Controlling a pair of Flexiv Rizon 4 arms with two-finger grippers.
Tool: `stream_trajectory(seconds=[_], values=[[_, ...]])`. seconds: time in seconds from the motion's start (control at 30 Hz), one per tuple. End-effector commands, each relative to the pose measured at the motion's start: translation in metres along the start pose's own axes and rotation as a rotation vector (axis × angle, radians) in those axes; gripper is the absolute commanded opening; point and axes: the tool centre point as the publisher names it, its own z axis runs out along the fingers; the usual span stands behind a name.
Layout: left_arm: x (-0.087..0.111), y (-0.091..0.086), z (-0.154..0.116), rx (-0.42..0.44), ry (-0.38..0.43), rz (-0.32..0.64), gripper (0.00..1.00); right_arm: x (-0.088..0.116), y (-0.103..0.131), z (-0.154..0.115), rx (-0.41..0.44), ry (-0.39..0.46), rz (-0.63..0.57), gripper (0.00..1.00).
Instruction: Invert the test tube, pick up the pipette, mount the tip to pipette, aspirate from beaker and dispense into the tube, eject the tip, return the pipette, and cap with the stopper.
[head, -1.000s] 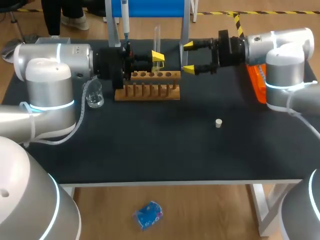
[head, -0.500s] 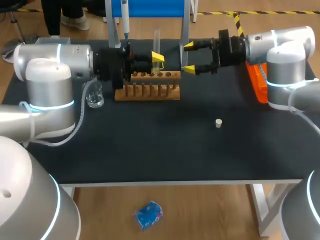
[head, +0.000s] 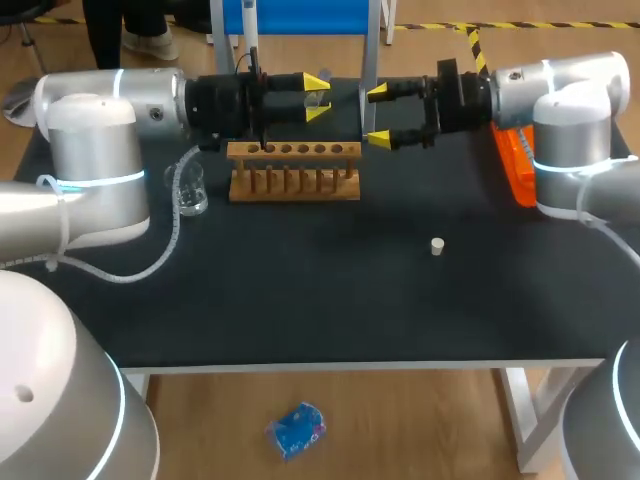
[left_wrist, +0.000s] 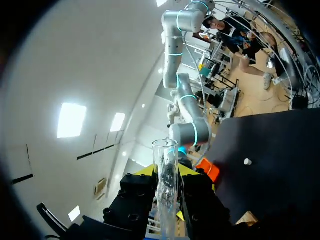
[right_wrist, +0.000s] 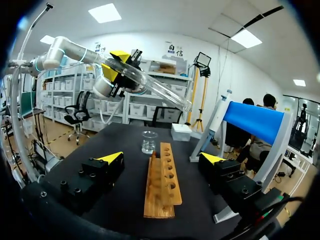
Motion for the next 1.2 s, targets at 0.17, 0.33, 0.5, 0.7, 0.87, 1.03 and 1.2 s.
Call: stream_trajectory(seconds=[0.17, 0.33, 0.5, 0.7, 0.87, 1.03, 1.2], values=[[0.001, 0.006, 0.0, 0.018, -0.001, 0.004, 0.0, 0.0, -0.001, 0.0, 0.0, 0.001, -0.001, 1.0], [0.0, 0.012, -0.006, -0.052, 0.008, -0.167, 0.0, 0.0, -0.001, 0.0, 0.0, 0.001, -0.001, 1.0], [-0.007, 0.013, -0.01, -0.098, 0.026, -0.42, 0.0, 0.0, -0.001, 0.0, 0.0, 0.001, -0.001, 1.0], [-0.014, 0.016, -0.012, -0.212, -0.006, -0.563, 0.0, 0.0, -0.001, 0.0, 0.0, 0.001, -0.001, 1.0], [-0.014, 0.016, -0.012, -0.212, -0.006, -0.563, 0.0, 0.0, -0.001, 0.0, 0.0, 0.001, -0.001, 1.0], [-0.014, 0.016, -0.012, -0.212, -0.006, -0.563, 0.0, 0.0, -0.001, 0.0, 0.0, 0.001, -0.001, 1.0], [-0.014, 0.016, -0.012, -0.212, -0.006, -0.563, 0.0, 0.0, -0.001, 0.0, 0.0, 0.001, -0.001, 1.0]])
